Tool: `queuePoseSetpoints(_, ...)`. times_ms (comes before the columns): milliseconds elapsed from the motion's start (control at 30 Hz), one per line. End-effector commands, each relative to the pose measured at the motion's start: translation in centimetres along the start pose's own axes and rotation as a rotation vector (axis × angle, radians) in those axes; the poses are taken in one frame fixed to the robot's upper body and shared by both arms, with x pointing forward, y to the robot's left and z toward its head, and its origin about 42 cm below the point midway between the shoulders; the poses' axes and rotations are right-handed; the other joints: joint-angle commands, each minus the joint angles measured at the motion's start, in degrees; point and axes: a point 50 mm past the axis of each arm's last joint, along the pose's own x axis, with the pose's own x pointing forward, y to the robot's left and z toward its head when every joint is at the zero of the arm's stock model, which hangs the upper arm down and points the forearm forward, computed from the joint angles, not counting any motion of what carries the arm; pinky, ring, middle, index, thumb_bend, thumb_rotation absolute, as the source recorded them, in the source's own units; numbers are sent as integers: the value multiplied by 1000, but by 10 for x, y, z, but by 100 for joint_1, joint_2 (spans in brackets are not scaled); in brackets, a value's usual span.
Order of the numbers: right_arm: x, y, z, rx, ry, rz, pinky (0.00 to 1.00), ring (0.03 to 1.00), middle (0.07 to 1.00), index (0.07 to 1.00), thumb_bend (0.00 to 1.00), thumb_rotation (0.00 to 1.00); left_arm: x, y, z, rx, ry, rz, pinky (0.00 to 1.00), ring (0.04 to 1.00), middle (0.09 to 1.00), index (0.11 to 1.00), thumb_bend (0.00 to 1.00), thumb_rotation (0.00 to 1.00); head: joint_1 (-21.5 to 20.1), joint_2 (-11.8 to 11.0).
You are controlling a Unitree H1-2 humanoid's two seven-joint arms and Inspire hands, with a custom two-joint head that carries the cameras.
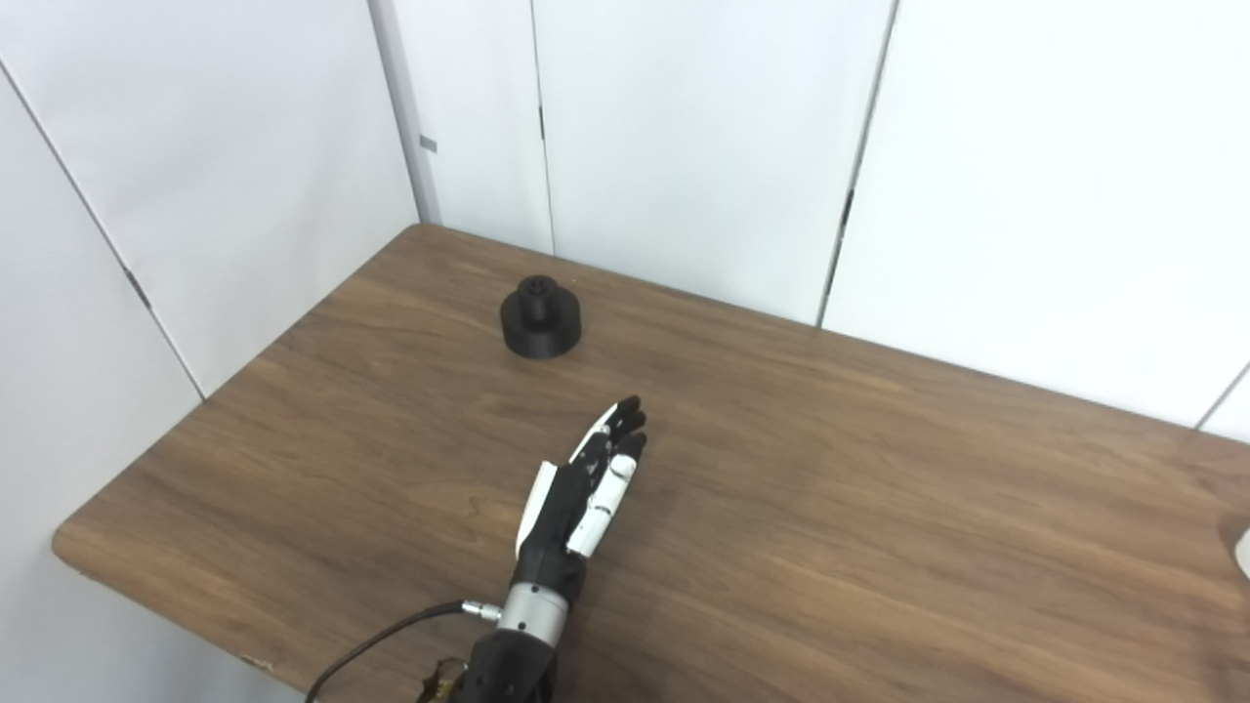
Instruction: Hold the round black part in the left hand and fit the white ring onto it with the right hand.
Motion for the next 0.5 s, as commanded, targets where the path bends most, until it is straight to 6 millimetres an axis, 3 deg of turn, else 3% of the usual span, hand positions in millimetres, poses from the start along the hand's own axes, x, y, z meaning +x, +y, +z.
queuePoseSetpoints(0, 7, -2, 15, -16, -90, 9, 689, 861, 883, 894, 547, 996, 4, -3, 3, -7, -46, 5, 898, 891, 915, 922, 598, 833, -7, 7)
queuePoseSetpoints(267, 9, -3, 13, -22, -82, -3, 593, 818, 846, 856, 549, 982, 5, -4, 2, 48, -33, 3, 895, 889, 911, 922, 582, 836, 84, -64)
queuePoseSetpoints(467, 11, -4, 12, -18, -88, 3, 576, 784, 819, 824, 532, 979, 7, -6, 1, 76, -36, 9, 842, 881, 906, 918, 555, 724, 95, -99)
